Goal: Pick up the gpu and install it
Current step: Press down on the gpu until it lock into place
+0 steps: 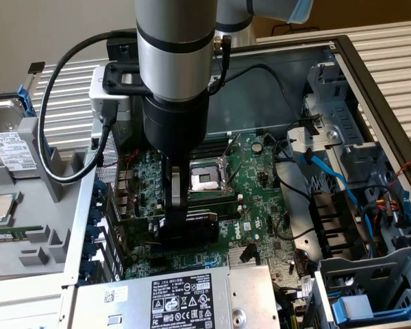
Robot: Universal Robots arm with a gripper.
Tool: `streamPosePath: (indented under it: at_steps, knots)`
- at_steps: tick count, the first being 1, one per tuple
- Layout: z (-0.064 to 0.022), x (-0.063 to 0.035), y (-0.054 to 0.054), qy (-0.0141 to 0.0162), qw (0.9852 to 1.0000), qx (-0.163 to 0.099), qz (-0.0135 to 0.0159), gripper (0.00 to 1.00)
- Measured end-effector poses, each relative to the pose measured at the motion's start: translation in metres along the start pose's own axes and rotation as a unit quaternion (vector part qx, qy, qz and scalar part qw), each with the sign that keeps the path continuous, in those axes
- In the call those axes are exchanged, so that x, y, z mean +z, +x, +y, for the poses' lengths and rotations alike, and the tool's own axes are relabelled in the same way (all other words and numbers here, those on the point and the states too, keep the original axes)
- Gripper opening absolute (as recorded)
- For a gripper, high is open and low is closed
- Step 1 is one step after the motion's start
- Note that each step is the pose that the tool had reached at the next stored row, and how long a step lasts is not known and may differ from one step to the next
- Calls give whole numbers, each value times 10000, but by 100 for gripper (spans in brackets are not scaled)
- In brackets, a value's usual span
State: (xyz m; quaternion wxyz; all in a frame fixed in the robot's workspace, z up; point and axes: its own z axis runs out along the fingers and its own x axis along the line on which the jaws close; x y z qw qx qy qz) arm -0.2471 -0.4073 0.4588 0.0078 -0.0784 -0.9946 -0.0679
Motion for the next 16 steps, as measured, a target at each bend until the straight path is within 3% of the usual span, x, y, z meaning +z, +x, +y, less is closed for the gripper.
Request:
streamPosePath:
  at_steps: [8,16]
  knots:
    - [0,0,0,0,10000,0,0,11]
    - [0,0,0,0,10000,0,0,11]
